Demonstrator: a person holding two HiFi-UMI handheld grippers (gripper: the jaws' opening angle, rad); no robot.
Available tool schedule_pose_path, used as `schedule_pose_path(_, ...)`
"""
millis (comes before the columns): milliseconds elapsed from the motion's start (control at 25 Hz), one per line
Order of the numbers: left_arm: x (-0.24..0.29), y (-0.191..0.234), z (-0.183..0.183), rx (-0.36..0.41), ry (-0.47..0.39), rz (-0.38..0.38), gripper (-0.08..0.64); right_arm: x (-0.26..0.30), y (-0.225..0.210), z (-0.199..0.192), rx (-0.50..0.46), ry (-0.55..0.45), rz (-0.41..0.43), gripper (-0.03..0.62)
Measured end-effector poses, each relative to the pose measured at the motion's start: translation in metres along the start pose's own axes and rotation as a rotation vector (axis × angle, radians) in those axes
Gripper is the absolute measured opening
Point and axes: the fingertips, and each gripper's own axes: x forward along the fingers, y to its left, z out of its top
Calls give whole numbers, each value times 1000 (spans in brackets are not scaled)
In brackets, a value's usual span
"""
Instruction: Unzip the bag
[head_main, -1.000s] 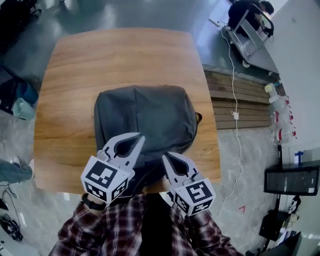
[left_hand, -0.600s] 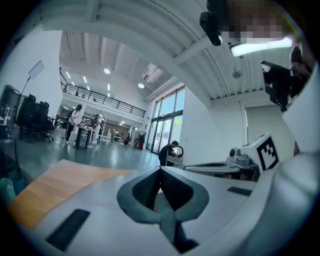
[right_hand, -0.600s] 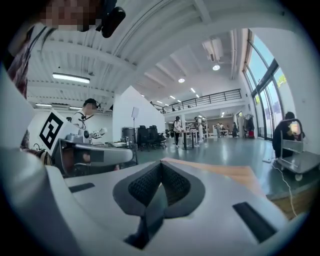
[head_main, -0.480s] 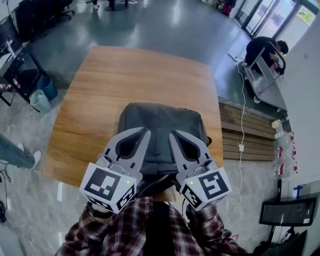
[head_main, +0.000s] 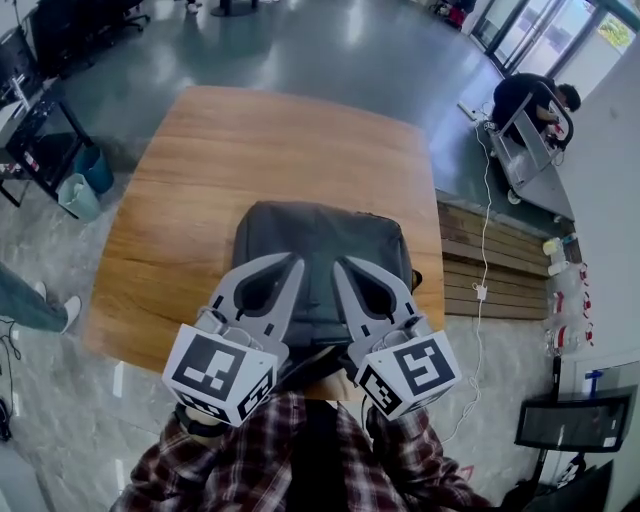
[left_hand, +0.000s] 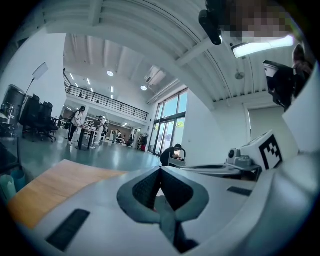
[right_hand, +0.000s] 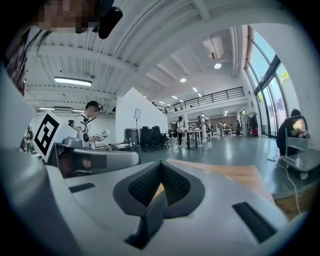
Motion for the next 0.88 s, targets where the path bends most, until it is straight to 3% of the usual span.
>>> schedule_pose_path(880,2,-5,-5,10,24,-31,9,-1,3,-6,33,0,-13,11)
